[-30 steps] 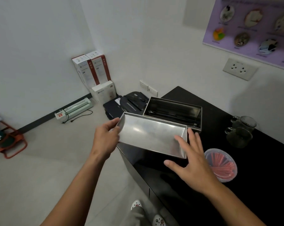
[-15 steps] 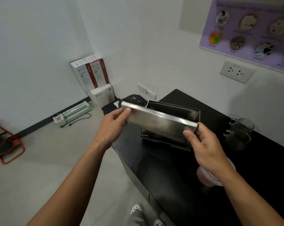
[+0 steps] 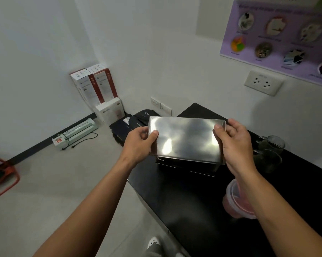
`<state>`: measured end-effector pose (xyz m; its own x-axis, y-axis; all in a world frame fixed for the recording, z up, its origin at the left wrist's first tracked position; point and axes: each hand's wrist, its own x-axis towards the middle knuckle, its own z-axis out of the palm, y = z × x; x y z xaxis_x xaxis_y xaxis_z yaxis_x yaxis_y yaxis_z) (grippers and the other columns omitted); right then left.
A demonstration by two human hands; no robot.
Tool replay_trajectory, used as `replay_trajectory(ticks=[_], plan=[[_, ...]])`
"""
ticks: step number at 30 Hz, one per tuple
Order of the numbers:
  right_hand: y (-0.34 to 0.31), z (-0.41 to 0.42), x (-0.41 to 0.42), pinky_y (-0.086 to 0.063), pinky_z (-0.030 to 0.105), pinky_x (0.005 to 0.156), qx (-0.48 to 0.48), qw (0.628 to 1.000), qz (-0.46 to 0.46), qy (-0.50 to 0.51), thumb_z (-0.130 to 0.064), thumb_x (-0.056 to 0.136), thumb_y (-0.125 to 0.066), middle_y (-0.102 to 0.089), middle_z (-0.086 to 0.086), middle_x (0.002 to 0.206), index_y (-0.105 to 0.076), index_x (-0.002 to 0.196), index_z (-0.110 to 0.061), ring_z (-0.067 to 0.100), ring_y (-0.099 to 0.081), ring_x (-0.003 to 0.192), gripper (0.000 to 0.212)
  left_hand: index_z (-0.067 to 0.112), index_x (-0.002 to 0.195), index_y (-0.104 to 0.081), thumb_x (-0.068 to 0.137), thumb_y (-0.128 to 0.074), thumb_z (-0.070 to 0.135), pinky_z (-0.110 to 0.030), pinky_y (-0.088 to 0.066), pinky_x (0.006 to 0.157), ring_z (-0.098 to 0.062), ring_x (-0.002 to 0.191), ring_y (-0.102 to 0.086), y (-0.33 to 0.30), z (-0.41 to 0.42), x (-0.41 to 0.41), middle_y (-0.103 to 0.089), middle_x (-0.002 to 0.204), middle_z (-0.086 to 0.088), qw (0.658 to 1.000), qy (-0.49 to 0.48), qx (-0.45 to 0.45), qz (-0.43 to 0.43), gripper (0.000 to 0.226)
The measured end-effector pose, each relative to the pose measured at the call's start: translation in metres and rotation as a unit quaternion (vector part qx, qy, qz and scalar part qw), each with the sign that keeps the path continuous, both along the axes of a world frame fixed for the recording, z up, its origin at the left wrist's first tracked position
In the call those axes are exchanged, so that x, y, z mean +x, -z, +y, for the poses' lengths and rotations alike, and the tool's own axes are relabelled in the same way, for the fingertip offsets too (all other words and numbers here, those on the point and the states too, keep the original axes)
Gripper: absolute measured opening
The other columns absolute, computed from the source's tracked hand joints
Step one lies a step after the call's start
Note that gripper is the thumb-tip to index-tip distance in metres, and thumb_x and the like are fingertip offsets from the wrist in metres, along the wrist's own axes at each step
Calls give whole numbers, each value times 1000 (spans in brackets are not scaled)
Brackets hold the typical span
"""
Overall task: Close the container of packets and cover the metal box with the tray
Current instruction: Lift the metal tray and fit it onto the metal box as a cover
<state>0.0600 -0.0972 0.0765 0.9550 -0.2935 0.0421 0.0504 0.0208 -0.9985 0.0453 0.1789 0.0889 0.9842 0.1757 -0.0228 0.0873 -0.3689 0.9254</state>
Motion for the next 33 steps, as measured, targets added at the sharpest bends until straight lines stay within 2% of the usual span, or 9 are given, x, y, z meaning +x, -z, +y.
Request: replay_trajectory(ticks=[3, 6, 9, 12, 16, 21, 25, 31, 33], plan=[[-4, -3, 14, -50, 5, 80, -90, 995, 0, -46, -23, 91, -77, -70, -36, 107, -53, 146, -27, -16, -66, 103, 61, 41, 86, -69, 103, -66, 37, -38, -66, 76, -5, 72, -77, 5, 0, 15, -79, 74, 12, 1000, -17, 23, 3, 18], [-11, -6, 30, -43, -1, 78, -183, 980, 14, -82, -43, 92, -67, -65, -48, 103, -60, 128, -53, -23, -61, 100, 39, 37, 78, -69, 100, -68, 43, -39, -66, 76, -9, 71, -77, 6, 0, 30, -80, 75, 8, 999, -32, 33, 24, 22], [-11, -14, 54, -43, 19, 87, -262, 955, 65, -119, -65, 91, -52, -67, -20, 113, -59, 134, -34, 3, -63, 109, 54, 17, 78, -77, 96, -70, 49, -41, -64, 79, -22, 77, -77, 10, 0, 50, -78, 78, -4, 994, -35, 70, 71, 37], [-6, -24, 75, -33, 26, 103, -304, 932, 129, -149, -62, 99, -47, -56, -6, 150, -49, 151, -28, 15, -50, 140, 62, 8, 73, -77, 94, -72, 53, -35, -59, 70, -21, 67, -72, 15, -1, 67, -76, 69, -5, 989, -31, 105, 98, 50], [3, -34, 92, -41, 33, 98, -327, 912, 171, -180, -59, 100, -45, -62, -4, 119, -47, 114, -38, 17, -58, 112, 26, 5, 78, -80, 94, -70, 55, -39, -64, 78, -25, 74, -76, 24, -8, 80, -78, 73, -8, 984, -15, 138, 110, 53], [17, -39, 99, -38, 32, 107, -323, 917, 168, -163, -53, 101, -51, -59, -3, 145, -43, 155, -26, 16, -54, 131, 61, 6, 69, -77, 93, -70, 56, -36, -60, 73, -20, 63, -70, 34, -10, 92, -72, 62, -4, 980, -4, 163, 117, 56], [24, -44, 102, -33, 37, 118, -315, 915, 188, -165, -56, 99, -53, -47, -2, 159, -40, 157, -26, 18, -45, 144, 66, 12, 60, -71, 92, -70, 58, -34, -50, 64, -18, 60, -64, 35, -11, 99, -67, 58, -1, 975, 0, 186, 117, 57], [36, -50, 101, -43, 48, 113, -284, 929, 165, -172, -44, 99, -60, -65, 15, 136, -57, 134, -6, 30, -61, 128, 51, 9, 82, -80, 95, -68, 57, -47, -63, 85, -27, 82, -75, 40, -10, 99, -77, 81, -9, 977, 26, 177, 118, 51], [36, -51, 100, -41, 40, 115, -259, 934, 169, -180, -41, 99, -63, -64, 8, 142, -55, 143, -11, 21, -60, 131, 53, 8, 93, -81, 97, -69, 52, -50, -64, 88, -27, 86, -77, 41, -10, 97, -79, 88, -9, 982, 37, 144, 118, 46]])
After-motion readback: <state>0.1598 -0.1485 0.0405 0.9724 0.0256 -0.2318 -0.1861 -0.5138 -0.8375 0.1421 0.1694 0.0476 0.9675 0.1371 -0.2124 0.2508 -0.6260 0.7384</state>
